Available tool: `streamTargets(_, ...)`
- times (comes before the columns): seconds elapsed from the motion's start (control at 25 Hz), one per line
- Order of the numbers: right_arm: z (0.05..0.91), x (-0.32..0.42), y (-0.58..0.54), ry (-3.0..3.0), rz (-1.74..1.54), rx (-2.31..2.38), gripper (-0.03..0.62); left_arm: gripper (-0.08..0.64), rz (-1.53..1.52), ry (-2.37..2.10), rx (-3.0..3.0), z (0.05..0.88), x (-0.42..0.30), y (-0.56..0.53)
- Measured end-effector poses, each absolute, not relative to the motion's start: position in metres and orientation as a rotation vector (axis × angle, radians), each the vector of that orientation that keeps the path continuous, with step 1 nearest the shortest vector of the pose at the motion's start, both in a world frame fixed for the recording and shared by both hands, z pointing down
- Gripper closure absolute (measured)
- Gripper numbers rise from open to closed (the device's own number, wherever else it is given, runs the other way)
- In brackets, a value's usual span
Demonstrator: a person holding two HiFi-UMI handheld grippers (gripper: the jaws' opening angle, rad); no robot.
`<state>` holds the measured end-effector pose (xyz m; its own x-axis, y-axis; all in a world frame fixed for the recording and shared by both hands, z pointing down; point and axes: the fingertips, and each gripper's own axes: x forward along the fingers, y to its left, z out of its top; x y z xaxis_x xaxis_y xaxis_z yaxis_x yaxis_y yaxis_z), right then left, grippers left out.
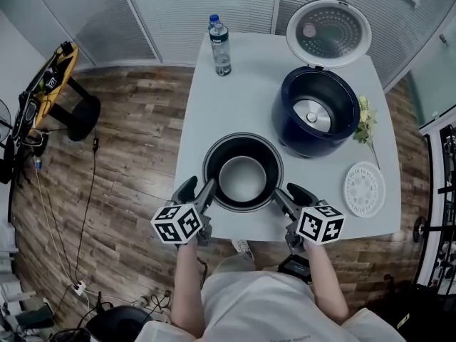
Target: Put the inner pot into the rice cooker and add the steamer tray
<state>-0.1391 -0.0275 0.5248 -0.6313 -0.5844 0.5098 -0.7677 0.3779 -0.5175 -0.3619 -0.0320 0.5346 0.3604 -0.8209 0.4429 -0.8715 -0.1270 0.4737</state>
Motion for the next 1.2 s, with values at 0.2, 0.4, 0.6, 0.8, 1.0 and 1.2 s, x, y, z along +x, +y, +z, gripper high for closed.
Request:
streamTargets(0.2, 0.534, -0.141, -0.037, -2.376, 1.125, 1.222, 0.371, 0.295, 0.094, -1.433, 1.931, 0.546, -0.364, -0.042)
streamTargets(0.4, 0.542, -0.146, -0.04, -2.365, 1.161, 1.233, 0.371, 0.301, 0.098, -1.401, 1.923, 0.556, -0.364, -0.046)
streamTargets(0.6, 0.545, -0.148, -0.045, -2.363, 1.163, 1.252, 0.371, 0.307, 0.113, -1.375, 1.94, 0.558, -0.36, -0.053)
streamTargets(0.8, 0.548, -0.149, -0.045, -2.368, 1.195, 1.277, 0.373, 0.311, 0.101, -1.358, 1.937, 0.562, -0.358, -0.055)
streamTargets(1.0, 0.548, -0.147, -0.046, -2.363, 1.2, 1.326, 0.466, 0.417, 0.103, -1.329, 1.955, 0.564, -0.356, -0.056)
streamTargets(1.2, 0.547, -0.144, -0.047, -2.346, 1.253, 1.376, 0.489, 0.436, 0.12, -1.316, 1.958, 0.563, -0.354, -0.057)
